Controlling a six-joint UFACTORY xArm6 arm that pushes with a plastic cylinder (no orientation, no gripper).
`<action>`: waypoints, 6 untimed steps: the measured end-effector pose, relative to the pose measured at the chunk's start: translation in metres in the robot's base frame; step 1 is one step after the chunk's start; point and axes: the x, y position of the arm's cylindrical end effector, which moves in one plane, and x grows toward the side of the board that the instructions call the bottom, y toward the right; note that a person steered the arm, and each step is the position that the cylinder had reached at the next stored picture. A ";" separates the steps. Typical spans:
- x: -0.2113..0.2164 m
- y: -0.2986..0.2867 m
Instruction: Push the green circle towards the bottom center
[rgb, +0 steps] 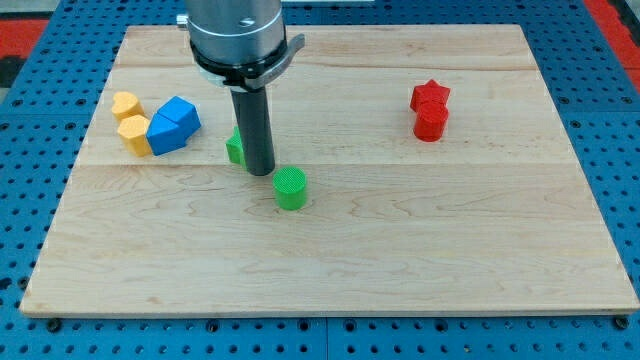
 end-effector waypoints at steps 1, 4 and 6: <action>-0.013 -0.029; 0.005 0.018; 0.035 0.096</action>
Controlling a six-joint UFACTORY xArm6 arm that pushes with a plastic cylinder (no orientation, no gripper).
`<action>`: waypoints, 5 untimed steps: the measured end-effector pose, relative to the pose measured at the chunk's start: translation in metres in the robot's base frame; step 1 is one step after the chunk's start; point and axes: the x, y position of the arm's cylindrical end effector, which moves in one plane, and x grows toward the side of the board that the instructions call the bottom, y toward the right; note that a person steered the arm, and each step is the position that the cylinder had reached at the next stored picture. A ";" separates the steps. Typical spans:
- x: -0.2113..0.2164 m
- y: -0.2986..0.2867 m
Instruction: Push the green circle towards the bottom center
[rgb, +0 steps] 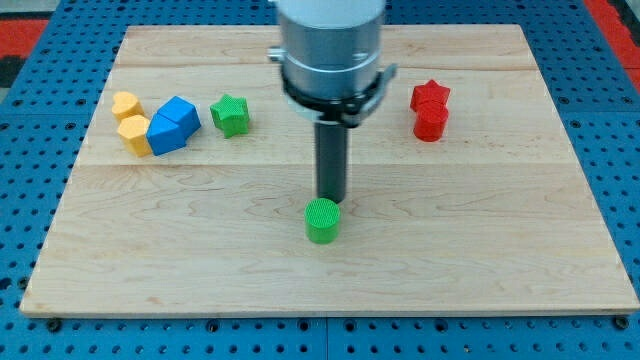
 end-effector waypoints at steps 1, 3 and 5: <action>-0.016 0.032; 0.018 -0.008; 0.027 -0.025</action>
